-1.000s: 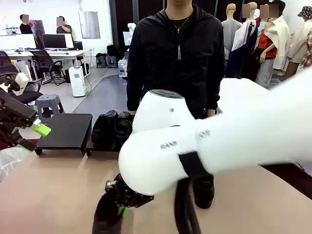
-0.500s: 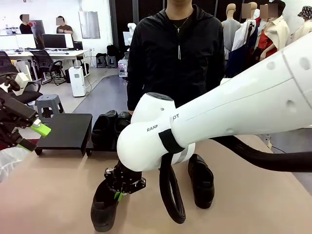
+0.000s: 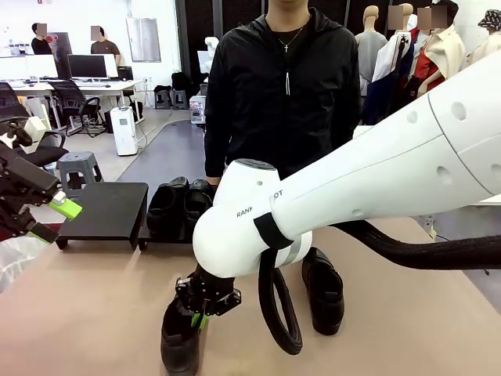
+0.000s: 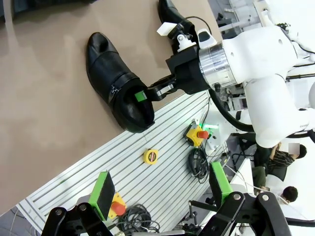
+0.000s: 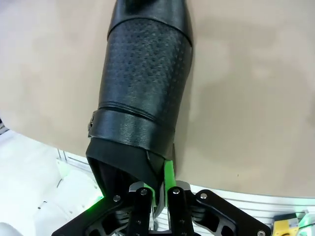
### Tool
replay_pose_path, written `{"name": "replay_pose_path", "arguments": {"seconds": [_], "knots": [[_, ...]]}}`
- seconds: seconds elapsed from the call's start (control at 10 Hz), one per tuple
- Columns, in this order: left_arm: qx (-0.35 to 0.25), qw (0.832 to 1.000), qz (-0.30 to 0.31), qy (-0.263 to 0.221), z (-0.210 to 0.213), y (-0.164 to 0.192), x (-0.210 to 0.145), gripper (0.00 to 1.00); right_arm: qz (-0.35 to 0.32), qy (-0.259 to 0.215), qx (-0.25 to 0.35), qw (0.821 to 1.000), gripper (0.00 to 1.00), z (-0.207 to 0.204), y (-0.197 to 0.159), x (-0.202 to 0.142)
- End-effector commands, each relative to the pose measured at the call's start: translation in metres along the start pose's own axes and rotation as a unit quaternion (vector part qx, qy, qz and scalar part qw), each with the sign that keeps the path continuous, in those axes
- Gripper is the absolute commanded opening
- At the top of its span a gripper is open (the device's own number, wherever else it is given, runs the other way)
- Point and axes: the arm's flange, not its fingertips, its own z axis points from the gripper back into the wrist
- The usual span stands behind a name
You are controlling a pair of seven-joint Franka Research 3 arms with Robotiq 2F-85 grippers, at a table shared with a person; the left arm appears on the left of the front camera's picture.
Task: Organize the shoes by placing them on the stand.
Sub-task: Pick up one Shoe and place it in the middle of the table.
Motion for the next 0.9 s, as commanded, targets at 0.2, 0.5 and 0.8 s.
{"name": "replay_pose_path", "arguments": {"seconds": [0.2,0.5,0.8], "knots": [[-0.012,1.0,-0.01,-0.002,0.002,0.001,0.0,1.0,0.031,-0.015,0.006,0.999,1.0,0.016,0.0,-0.006],[-0.012,1.0,-0.01,-0.002,0.002,0.001,0.0,1.0,0.075,-0.018,0.016,0.997,1.0,0.056,-0.007,-0.037],[-0.012,1.0,-0.01,-0.002,0.002,0.001,0.0,1.0,0.14,-0.056,0.046,0.987,1.0,0.157,-0.076,-0.082]]}}
